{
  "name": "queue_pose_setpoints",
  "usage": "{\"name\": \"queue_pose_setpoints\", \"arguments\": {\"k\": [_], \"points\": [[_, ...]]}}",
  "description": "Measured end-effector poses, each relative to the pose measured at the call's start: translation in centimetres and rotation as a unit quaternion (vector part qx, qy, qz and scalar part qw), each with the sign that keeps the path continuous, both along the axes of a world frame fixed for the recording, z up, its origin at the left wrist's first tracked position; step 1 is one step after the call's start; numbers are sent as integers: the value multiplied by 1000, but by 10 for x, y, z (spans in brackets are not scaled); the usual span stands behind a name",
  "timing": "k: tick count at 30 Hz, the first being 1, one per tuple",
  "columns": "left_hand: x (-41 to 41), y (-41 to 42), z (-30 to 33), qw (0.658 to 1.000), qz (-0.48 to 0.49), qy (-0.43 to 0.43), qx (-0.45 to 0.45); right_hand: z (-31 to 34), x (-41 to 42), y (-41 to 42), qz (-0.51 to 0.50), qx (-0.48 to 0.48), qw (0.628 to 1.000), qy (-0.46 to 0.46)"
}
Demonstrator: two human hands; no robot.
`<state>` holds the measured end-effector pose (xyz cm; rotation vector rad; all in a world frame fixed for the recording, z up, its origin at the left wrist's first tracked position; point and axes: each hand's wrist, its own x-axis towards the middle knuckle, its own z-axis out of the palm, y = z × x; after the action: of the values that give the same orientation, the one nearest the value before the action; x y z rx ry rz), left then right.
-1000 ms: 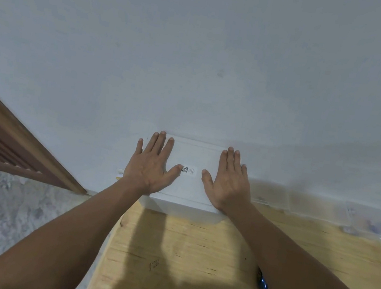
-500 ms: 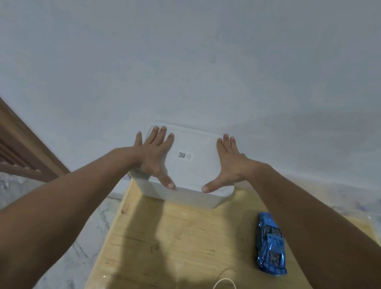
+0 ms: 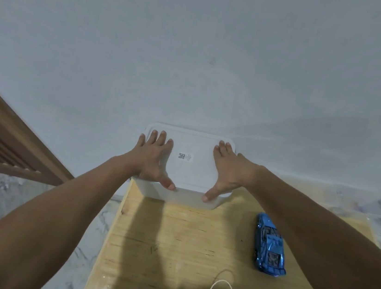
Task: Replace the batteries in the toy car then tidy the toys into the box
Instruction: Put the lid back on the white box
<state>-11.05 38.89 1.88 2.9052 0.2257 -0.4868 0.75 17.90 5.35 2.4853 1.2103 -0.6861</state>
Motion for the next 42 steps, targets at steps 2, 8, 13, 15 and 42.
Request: {"name": "queue_pose_setpoints", "arguments": {"k": [2,8,13,15,42], "points": [[2,-2,-1,1000,-13,-14,24,1,-4,-2,11,-8,1000,-4],[1,-1,4,1000,8,-4,-21,-5,-9,-3,-24,26,999,1],[-2,-9,16,1000,11,5,17,-8,-15,-15,-25,103,994,8],[-3,-18,21,999,9,8,43,-12,-18,-25,-9,143,990,-4],[-30,-269,-102,998,-27,49,19,-89,-31,-238,-282,204,925,156]]}}
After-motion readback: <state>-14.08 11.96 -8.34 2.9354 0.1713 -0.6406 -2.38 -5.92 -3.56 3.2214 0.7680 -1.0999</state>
